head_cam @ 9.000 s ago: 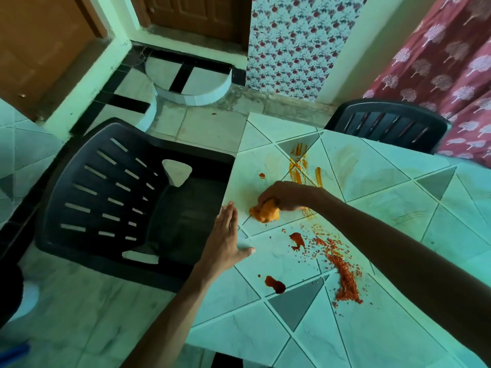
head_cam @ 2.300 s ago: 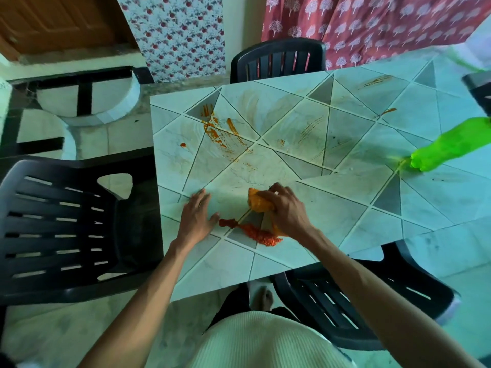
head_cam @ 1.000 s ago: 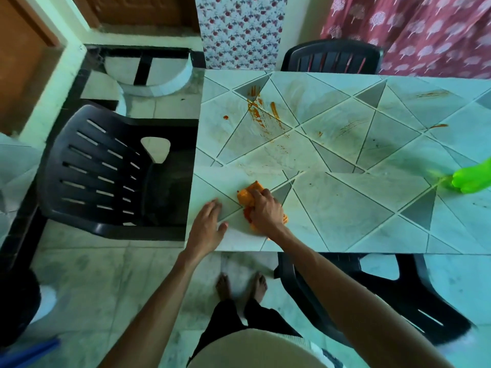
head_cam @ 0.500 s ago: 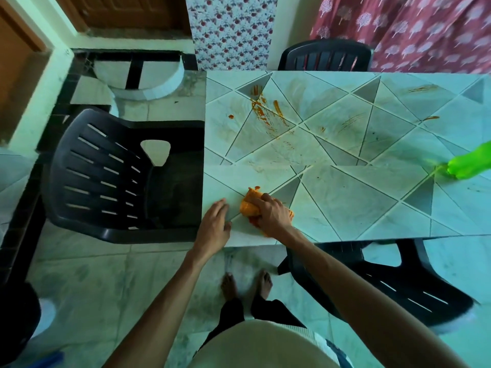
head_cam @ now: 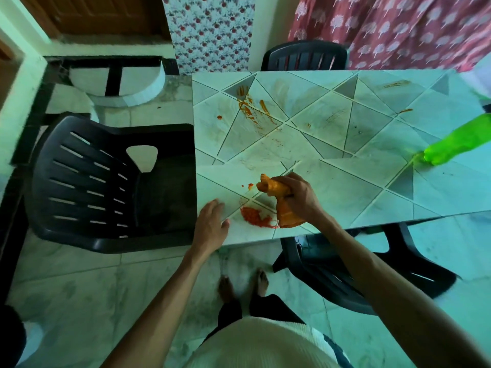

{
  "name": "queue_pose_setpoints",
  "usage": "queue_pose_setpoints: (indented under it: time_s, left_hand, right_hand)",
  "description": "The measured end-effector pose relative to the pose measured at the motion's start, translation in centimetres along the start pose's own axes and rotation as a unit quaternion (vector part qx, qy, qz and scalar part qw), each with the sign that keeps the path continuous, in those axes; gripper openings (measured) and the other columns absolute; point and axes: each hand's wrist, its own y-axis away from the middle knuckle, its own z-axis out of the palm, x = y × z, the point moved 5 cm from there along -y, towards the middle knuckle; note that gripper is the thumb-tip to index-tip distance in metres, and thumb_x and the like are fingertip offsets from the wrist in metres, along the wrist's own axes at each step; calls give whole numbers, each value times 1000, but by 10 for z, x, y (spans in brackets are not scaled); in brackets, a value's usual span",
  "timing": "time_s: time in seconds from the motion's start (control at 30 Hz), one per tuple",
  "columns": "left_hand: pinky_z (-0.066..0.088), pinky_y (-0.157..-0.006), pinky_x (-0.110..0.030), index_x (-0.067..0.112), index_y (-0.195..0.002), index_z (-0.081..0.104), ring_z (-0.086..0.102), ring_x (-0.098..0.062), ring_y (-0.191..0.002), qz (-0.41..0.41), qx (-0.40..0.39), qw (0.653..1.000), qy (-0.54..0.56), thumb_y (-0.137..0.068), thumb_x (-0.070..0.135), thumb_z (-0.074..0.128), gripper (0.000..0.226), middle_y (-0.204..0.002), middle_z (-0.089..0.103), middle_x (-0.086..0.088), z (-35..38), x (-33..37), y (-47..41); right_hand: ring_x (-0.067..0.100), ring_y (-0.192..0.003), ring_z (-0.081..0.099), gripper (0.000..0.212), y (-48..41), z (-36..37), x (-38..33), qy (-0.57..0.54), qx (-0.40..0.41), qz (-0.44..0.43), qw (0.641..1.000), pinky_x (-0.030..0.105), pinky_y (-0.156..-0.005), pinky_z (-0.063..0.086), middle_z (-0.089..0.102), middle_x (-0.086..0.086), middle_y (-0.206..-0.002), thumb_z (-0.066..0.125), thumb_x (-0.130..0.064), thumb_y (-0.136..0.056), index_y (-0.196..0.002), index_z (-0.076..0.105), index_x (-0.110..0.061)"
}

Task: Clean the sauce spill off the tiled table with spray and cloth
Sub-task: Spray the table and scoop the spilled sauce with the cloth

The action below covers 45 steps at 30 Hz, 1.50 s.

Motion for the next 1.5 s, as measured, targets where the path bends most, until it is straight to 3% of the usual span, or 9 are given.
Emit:
queue_pose_setpoints:
  time_s: [0.23, 0.4, 0.67, 1.0, 1.13, 1.27, 1.37, 1.5]
  left_hand:
    - [22, -119, -36, 7, -145, 42, 26, -26, -144, 10, -11, 999, -37, -96, 24, 58, 54, -155, 33, -10, 3, 5, -8]
    - [25, -119, -38, 8, -144, 43, 26, -26, -143, 9, -17, 998, -56, -95, 25, 60, 54, -155, 33, -9, 6, 2, -7]
    - [25, -118, -36, 6, -144, 44, 29, -27, -143, 31, -21, 997, -64, -94, 23, 62, 56, -154, 35, -11, 3, 2, -4]
    - [21, -118, -32, 3, -144, 43, 28, -27, -144, 26, -20, 999, -43, -95, 22, 62, 56, -155, 34, -12, -1, 4, -4]
    - [21, -118, -31, 3, -146, 40, 27, -27, -145, 16, -29, 999, -23, -96, 23, 60, 57, -156, 33, -11, -2, 4, -5]
    - [30, -113, -34, 6, -143, 44, 36, -28, -138, -11, -24, 999, 38, -96, 20, 60, 52, -147, 43, -11, -9, 9, -8]
    - [36, -107, -32, 10, -140, 48, 44, -22, -132, -16, -13, 995, 97, -96, 18, 59, 46, -140, 50, -7, -16, 25, -14]
    - [48, -91, -23, 15, -131, 57, 61, -14, -112, -19, -11, 982, 189, -97, 21, 58, 34, -120, 66, -1, -20, 61, -26]
  right_hand:
    - [21, -91, 54, 44, 7, -37, 35, 20, 57, 63, 996, 30, -78, 40, 61, 12, -113, 66, -7, -89, -132, 63, -16]
    - [31, -103, 61, 43, 20, -19, 58, 62, 34, 155, 985, 34, -78, 46, 59, 12, -120, 62, -14, -93, -136, 59, -20]
    - [35, -104, 60, 56, 29, 47, 33, -15, -16, 177, 984, 49, -88, 53, 56, 16, -119, 53, -11, -95, -148, 42, -25]
    - [36, -109, 58, 68, 4, 85, -14, -143, 1, 185, 972, 39, -87, 49, 60, 20, -121, 54, 3, -79, -145, 50, -15]
    - [29, -96, 65, 44, 3, 73, -16, -191, 17, 192, 963, 31, -73, 50, 69, 12, -107, 59, -7, -81, -125, 62, -12]
    - [17, -82, 61, 28, 12, 42, -6, -207, 49, 202, 956, 20, -64, 49, 68, 6, -96, 61, -7, -87, -115, 64, -10]
    - [26, -83, 69, 17, 20, 18, 9, -229, 78, 240, 940, 38, -71, 60, 71, 10, -90, 66, -16, -84, -101, 68, -12]
    - [30, -85, 72, 8, 37, -12, 34, -311, 96, 270, 906, 45, -77, 62, 73, 11, -89, 68, -17, -87, -94, 70, -15]
